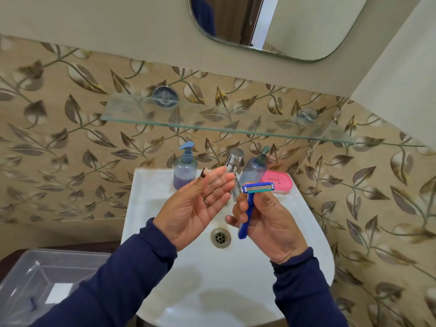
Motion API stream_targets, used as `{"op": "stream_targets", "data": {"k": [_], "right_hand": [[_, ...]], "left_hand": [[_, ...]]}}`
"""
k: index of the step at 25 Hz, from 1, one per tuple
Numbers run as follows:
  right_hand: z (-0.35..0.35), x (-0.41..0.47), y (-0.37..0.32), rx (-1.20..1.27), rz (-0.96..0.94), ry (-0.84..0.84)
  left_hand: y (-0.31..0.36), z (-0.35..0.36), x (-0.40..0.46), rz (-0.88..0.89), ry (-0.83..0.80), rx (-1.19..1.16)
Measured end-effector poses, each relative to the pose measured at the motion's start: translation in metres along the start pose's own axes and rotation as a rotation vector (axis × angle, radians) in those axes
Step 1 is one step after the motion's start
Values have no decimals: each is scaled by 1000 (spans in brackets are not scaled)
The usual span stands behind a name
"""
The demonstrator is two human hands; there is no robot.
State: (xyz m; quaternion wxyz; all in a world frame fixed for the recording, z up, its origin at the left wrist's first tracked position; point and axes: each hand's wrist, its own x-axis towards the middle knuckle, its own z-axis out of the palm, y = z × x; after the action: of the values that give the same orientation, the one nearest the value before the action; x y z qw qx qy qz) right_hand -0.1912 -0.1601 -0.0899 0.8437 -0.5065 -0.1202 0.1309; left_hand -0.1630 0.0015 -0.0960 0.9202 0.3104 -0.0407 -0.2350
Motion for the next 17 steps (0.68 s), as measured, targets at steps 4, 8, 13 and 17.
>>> {"op": "stream_targets", "data": {"k": [4, 8, 13, 17], "right_hand": [[-1, 6, -2, -19, -35, -26], [-1, 13, -5, -15, -74, -60], [-1, 17, -6, -38, -99, -95], [-4, 19, -6, -90, -107, -132]], "left_hand": [[2, 1, 0, -11, -6, -20], [2, 3, -1, -17, 15, -16], [5, 1, 0, -17, 18, -25], [6, 1, 0, -16, 6, -22]]}}
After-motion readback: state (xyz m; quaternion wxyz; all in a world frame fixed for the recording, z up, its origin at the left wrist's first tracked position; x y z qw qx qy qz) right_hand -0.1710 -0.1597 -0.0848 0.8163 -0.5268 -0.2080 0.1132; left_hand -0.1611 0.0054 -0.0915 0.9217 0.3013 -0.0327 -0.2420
